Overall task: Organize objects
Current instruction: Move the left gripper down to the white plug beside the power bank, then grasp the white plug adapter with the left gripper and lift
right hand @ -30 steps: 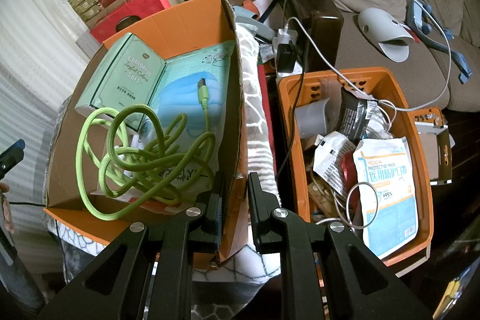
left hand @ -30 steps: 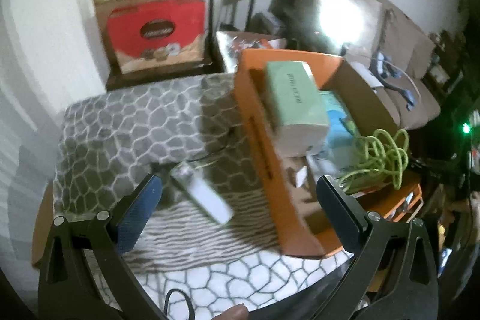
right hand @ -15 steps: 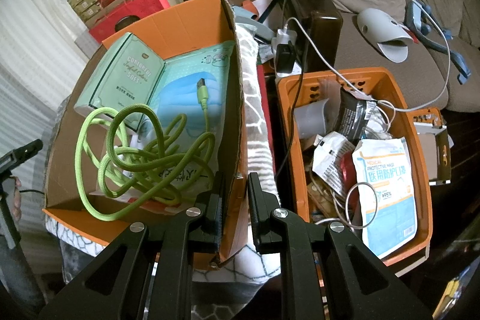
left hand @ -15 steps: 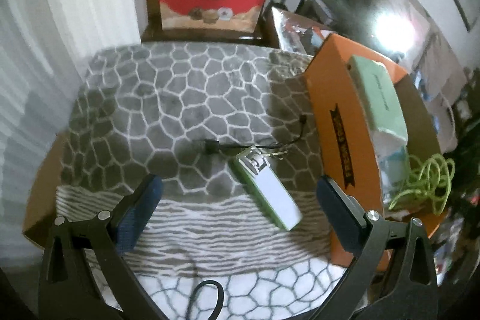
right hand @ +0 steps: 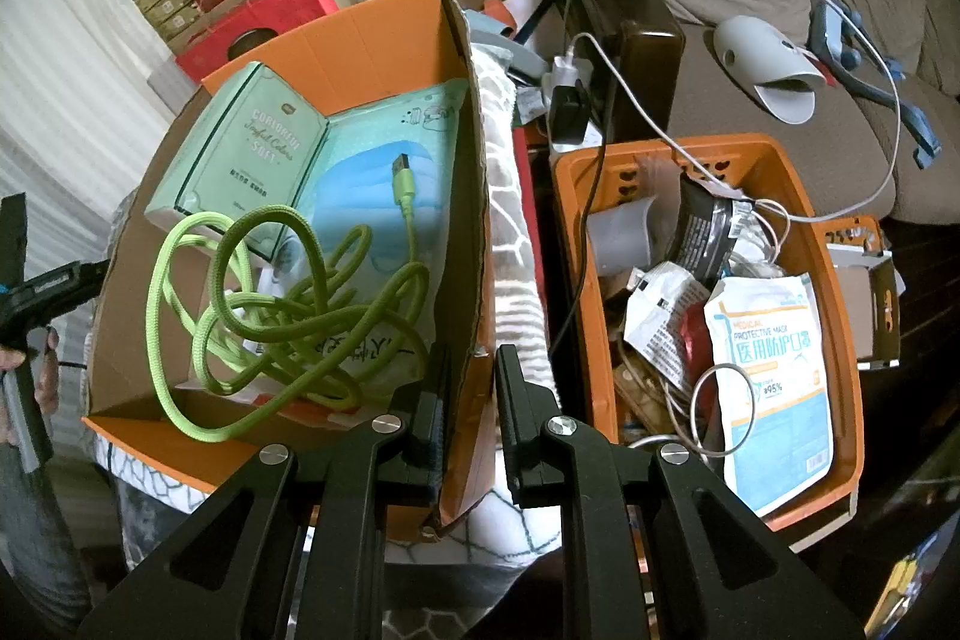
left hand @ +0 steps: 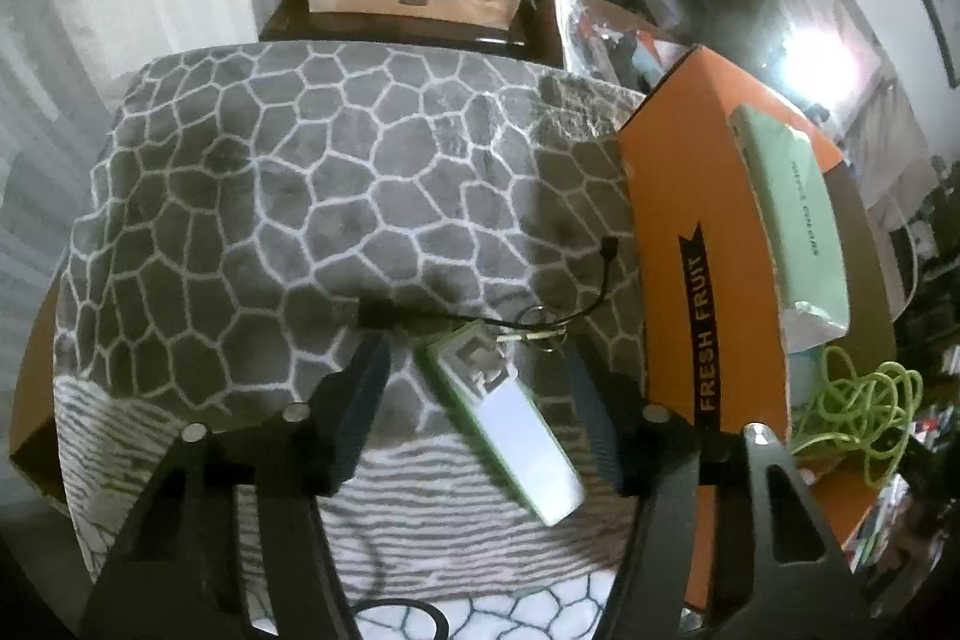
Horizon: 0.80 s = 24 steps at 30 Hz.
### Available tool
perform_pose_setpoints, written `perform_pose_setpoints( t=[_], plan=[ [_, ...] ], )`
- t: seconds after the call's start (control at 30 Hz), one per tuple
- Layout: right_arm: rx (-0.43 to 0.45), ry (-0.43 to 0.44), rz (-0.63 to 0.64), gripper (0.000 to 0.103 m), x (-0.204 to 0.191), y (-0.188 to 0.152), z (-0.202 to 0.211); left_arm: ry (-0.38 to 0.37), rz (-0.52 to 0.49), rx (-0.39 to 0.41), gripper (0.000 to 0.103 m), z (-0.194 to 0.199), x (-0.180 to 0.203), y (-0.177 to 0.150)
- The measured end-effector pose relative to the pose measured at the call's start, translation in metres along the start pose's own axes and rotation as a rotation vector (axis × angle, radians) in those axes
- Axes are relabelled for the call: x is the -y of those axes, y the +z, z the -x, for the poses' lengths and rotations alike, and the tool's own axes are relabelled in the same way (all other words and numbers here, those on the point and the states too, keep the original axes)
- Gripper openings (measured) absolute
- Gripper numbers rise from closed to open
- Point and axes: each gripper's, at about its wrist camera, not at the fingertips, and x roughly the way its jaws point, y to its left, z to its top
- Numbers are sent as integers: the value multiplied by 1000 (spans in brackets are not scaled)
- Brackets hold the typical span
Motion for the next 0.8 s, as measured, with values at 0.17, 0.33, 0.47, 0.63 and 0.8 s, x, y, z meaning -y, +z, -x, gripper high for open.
perform_pose_setpoints(
  t=[0.17,0.33,0.47,0.63,0.8],
  plan=[
    [-1,1,-1,14,1,-1,0,-2,12,-13,37,-8,-2,6],
    [-1,-1,1,14,0,0,0,-4,15,-15,17,-10,-4,5],
    [-1,1,-3,15,0,-1,-1,-4,17,-13,11,-10,-5,4],
    [-2,-1,-1,15,0,-3,-2,-21,32,-2,16,-6,-9,4],
    [-1,-1,-2,15,-1,-2,-1,-56,43,15,41,3,-13,3]
  ],
)
